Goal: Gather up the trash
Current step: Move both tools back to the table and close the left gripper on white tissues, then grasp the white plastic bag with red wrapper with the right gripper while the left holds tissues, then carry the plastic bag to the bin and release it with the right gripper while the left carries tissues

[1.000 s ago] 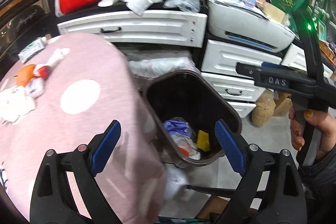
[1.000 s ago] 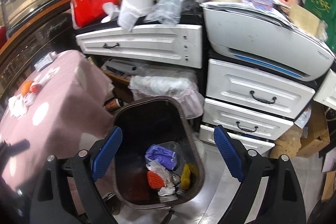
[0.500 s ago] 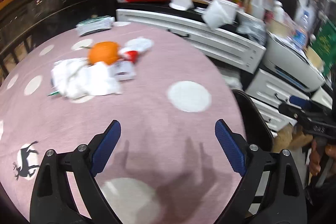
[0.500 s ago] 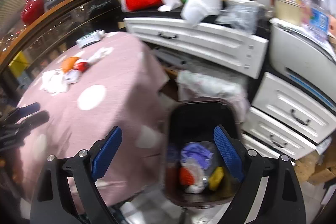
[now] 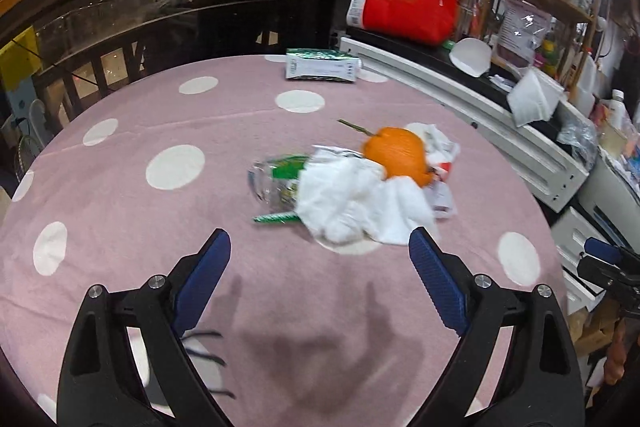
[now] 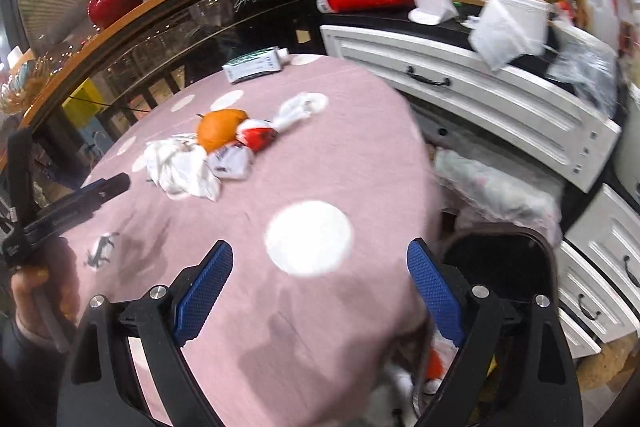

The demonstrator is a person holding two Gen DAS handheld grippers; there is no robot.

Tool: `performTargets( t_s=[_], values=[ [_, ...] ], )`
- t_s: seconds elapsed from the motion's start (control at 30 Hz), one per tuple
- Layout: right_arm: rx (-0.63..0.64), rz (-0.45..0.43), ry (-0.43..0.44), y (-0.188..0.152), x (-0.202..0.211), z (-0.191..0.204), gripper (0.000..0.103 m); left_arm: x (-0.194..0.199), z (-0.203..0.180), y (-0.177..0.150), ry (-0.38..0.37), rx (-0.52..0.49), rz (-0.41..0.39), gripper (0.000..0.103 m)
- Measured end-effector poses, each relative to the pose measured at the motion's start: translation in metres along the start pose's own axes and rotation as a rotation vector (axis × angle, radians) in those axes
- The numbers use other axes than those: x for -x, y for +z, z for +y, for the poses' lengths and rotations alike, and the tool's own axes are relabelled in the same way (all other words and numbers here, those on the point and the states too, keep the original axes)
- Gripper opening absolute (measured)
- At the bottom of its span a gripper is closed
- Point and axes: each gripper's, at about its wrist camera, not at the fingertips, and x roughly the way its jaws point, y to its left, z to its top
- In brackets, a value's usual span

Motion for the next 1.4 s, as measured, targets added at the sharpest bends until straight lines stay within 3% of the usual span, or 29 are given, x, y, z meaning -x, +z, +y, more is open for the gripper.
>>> performTargets(
  t_s=[0.3, 0.47, 0.53, 0.67, 0.87, 0.93, 1.0, 1.1, 1.4],
  values=[
    [0.062, 0.044, 0.058, 0.036, -0.052, 0.048, 0.067, -0.049, -0.004, 0.021, -0.040, -0.075, 0.060, 0.072],
    [0.048, 0.052, 0.063, 0.051, -0.073, 0.057, 0.065, -0.057, -0.014, 0.018, -0.075, -0.122, 0.100, 0.021],
    [0.035, 0.059, 0.073, 0.055, -0.080, 0.059, 0.065, -0.050, -0.013, 0.015, -0.121, -0.101, 0.101, 0.015],
    [0.020, 0.094, 0.100, 0.061, -0.099, 0.063, 0.059, -0.024, -0.011, 0.011, -0.143, -0.095, 0.057, 0.013],
    [-0.018, 0.160, 0.133, 0.063, -0.126, 0.067, 0.046, 0.009, -0.005, 0.001, -0.092, -0.112, 0.001, 0.013],
    [-0.020, 0.172, 0.144, 0.062, -0.130, 0.070, 0.036, 0.013, 0.000, -0.005, -0.060, -0.116, 0.000, 0.013],
    [-0.008, 0.178, 0.141, 0.061, -0.130, 0.073, 0.016, 0.013, 0.004, -0.009, -0.059, -0.102, 0.008, 0.013],
    [-0.001, 0.168, 0.136, 0.058, -0.125, 0.073, 0.006, 0.014, 0.009, -0.014, -0.066, -0.070, 0.022, 0.013],
    [0.072, 0.095, 0.069, 0.038, -0.084, 0.058, 0.004, 0.029, -0.005, -0.028, -0.069, -0.085, 0.009, 0.013]
  ],
)
